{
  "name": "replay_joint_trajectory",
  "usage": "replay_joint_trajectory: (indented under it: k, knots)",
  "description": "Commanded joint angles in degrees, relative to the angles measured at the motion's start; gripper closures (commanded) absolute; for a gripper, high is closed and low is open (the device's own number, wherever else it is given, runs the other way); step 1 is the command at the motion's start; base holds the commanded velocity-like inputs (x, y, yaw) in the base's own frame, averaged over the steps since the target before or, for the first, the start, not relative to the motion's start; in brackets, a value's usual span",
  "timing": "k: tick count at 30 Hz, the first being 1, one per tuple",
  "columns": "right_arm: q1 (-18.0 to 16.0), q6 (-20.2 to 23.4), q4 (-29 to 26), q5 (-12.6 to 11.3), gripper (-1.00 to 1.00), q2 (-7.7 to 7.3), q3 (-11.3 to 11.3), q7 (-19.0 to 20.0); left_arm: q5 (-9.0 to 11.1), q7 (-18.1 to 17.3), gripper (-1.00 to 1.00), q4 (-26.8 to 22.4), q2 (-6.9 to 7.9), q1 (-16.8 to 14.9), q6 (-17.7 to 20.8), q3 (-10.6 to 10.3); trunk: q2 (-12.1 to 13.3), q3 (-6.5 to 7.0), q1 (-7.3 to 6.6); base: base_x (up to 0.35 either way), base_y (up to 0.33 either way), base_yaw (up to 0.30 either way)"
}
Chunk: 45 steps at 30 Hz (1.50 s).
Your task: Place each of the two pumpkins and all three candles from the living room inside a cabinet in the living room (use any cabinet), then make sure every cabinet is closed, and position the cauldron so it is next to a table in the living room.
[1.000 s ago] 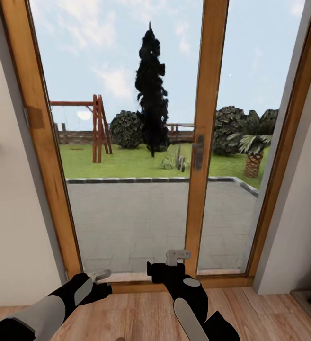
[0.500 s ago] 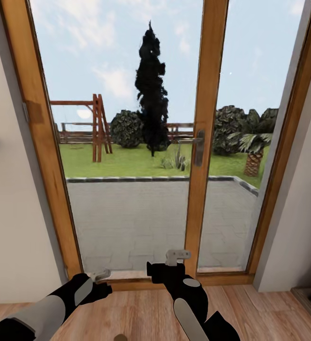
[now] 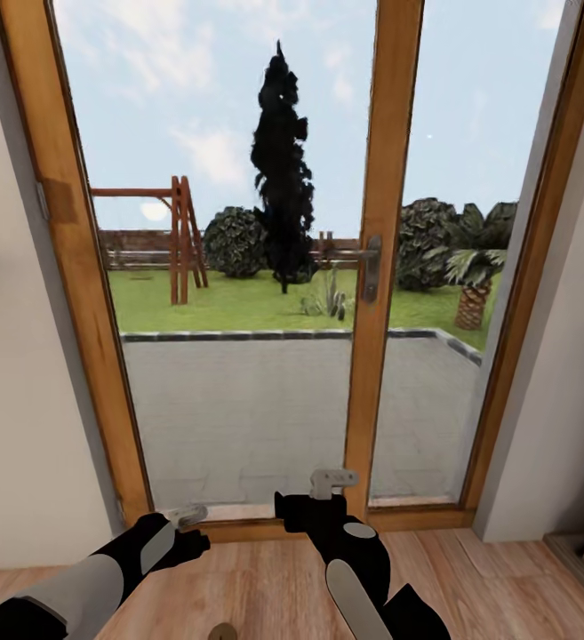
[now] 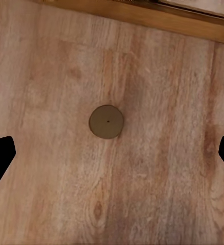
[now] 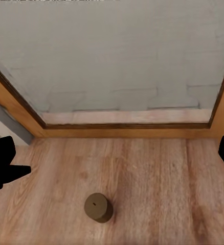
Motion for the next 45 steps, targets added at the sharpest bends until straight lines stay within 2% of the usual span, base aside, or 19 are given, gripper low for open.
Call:
replay_joint_trajectory:
  k: [1, 17, 25, 31, 39, 45]
  knots:
    - [-0.07, 0.09, -0.04, -0.55, -1.00, 0.00, 0.08, -0.57, 0.62, 0.67, -1.00, -0.20, 0.05, 0.02, 0.20, -0.36, -0.45, -0.19, 0.22, 0.000, 0.000, -0.173]
    - [-0.07, 0.09, -0.03, -0.60, -1.00, -0.07, 0.00, -0.55, 0.69, 5.50, -1.00, -0.19, -0.02, 1.18, -2.11, -0.69, -6.87, -1.95, 3.74, 0.000, 0.000, -0.209]
    - [-0.07, 0.11, -0.03, -0.60, -1.00, 0.00, 0.03, -0.55, 0.71, 6.08, -1.00, -0.19, -0.13, 1.51, -2.61, -0.71, -10.07, -2.87, 5.49, 0.000, 0.000, -0.198]
    - [-0.07, 0.14, -0.03, -0.60, -1.00, 0.01, 0.04, -0.55, 0.77, 6.34, -1.00, -0.19, -0.14, 1.53, -2.73, -0.66, -12.48, -3.84, 6.81, 0.000, 0.000, -0.054]
    - [-0.07, 0.17, 0.05, -0.60, -1.00, 0.01, 0.05, -0.55, 1.07, 11.61, -1.00, -0.19, -0.05, 1.54, -4.04, -0.55, -15.69, -5.27, 8.57, 0.000, 0.000, -0.005]
    - [-0.07, 0.18, 0.04, -0.60, -1.00, 0.01, 0.05, -0.55, 1.08, 12.42, -1.00, -0.19, -0.08, 2.65, -4.26, -0.58, -18.10, -6.34, 9.89, 0.000, 0.000, 0.000]
